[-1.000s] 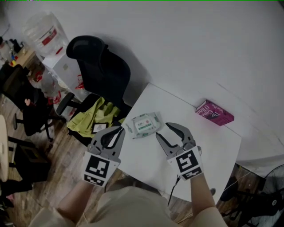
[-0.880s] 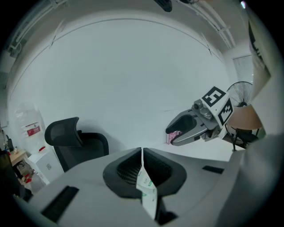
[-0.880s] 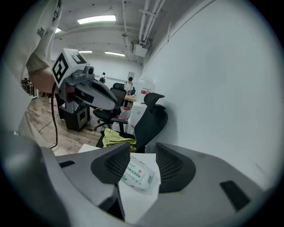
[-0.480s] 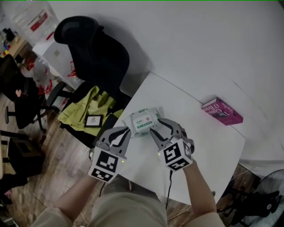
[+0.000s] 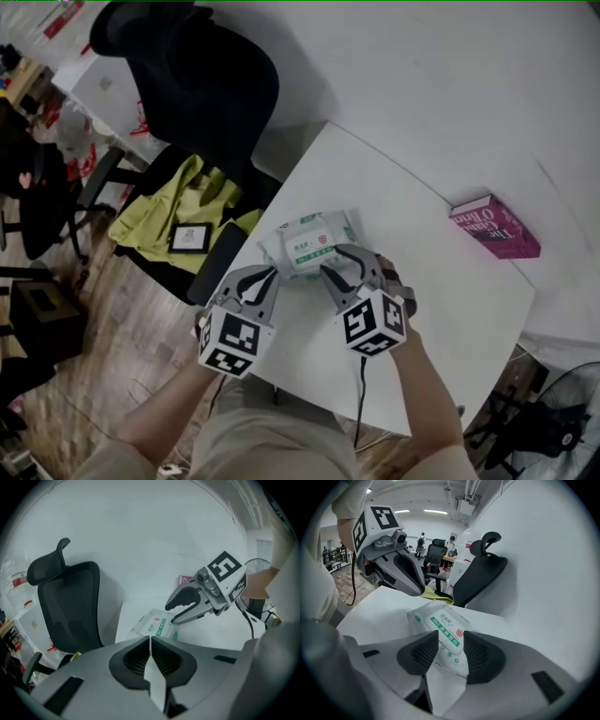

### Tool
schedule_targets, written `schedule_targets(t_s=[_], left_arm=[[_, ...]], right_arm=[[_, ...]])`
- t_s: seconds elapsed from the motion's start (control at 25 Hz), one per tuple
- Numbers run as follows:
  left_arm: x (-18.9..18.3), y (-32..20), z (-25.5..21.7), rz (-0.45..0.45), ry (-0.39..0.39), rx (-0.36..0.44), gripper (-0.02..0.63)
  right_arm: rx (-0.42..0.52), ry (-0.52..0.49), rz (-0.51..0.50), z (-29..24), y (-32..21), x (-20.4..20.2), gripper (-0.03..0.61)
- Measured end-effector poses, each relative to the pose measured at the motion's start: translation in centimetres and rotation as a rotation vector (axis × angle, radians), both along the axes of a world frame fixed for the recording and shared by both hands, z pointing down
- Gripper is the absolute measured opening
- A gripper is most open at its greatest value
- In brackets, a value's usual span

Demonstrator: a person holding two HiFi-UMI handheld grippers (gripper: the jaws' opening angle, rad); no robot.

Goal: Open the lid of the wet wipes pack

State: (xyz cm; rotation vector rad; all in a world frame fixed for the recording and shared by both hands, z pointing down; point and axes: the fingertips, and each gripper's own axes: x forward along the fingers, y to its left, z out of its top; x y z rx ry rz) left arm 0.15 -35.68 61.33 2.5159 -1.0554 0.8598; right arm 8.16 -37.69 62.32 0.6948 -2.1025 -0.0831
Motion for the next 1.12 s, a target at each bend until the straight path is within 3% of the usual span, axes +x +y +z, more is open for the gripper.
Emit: schedule_targets(t_s=[0.16,0.64,1.12], left_arm=[[0.2,0.3,2.5,-0.011,0.024,-0.053,0.031],[0.8,0.1,5.1,-0.03,0.066,-0.096,0.031],[0.6,-0.1,5.7,-0.03,0.101,-0.152,0.031]], right_arm=[[-0.003,0.026,-0.039,1.5,0.3,-0.6,0.183],[0.075,0.202,-0.215,3.6,0.9,-1.4,0.132],[0.066,0.167,-0.201,2.5,0.4,-1.9,0.064]])
